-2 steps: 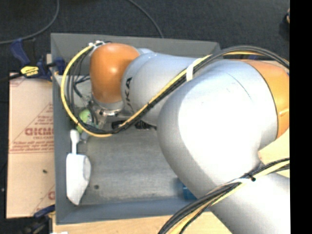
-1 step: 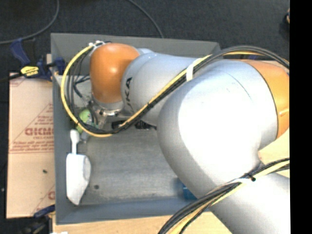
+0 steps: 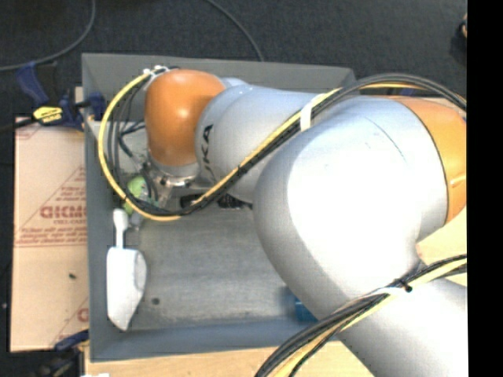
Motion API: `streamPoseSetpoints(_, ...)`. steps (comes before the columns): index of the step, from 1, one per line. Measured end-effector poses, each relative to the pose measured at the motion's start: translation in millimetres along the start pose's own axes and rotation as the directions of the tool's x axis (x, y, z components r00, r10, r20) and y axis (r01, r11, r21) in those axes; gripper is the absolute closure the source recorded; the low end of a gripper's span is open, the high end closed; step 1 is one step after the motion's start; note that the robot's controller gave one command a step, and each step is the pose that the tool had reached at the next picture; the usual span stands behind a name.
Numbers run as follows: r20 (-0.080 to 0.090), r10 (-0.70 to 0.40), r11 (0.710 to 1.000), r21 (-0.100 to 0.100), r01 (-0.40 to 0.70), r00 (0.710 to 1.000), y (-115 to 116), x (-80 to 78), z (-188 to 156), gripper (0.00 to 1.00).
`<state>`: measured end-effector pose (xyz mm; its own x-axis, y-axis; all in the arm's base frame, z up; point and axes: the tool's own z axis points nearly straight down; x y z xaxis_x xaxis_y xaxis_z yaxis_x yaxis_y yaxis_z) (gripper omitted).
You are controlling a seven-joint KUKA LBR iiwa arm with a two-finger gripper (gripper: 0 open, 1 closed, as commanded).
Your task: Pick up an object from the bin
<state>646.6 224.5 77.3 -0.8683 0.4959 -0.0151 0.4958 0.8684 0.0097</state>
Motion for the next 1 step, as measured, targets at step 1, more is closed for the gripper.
streamPoseSetpoints(1,0.0,0.0,1.0,0.0,0.0,1.0,0.0,0.0,0.0,1.0)
